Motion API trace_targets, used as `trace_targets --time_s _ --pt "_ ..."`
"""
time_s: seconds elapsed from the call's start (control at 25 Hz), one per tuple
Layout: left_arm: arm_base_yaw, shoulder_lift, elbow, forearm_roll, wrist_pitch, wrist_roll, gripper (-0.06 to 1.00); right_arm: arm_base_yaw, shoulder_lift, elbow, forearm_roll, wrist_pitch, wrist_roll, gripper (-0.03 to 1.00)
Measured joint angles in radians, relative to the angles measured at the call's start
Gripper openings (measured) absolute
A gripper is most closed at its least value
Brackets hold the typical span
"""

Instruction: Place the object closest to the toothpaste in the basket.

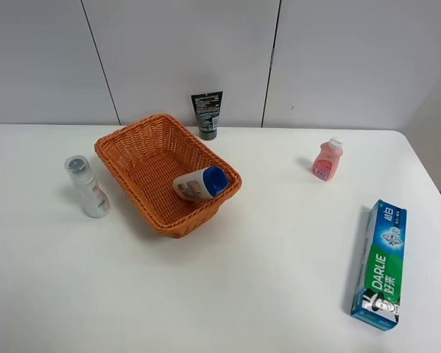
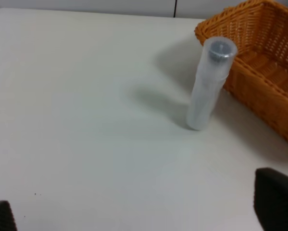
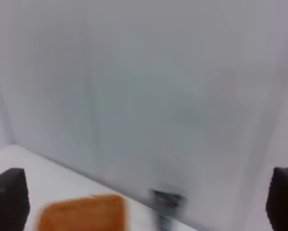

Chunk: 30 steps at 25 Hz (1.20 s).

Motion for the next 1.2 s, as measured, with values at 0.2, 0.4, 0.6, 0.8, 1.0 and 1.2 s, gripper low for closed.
trace_targets --time_s 0.2,0.4,0.6,0.8,1.0,1.2 --pt "0.0 0.0 0.0 0.0 0.0 0.0 0.99 -0.265 -0.398 0.277 -0.081 0.173 0.018 0.99" --pt "0.0 0.0 0.0 0.0 0.0 0.0 0.99 -0.44 -0.721 0.605 -0.075 0.389 0.036 0.99" --pt "0.0 0.0 0.0 -0.001 0.0 0.0 0.99 -0.501 -0.903 0.767 -0.044 0.486 0.063 0.99" --pt "0.0 0.0 0.0 -0.001 0.0 0.001 0.99 -0.497 -0.904 0.8 -0.019 0.48 0.074 0.99" --pt "0.0 0.0 0.0 -0.001 0.0 0.001 0.99 -0.496 -0.904 0.801 -0.019 0.47 0.076 0.99" --pt "0.0 0.0 0.0 -0.001 0.0 0.001 0.99 -0.496 -0.904 0.801 -0.019 0.47 0.077 0.99"
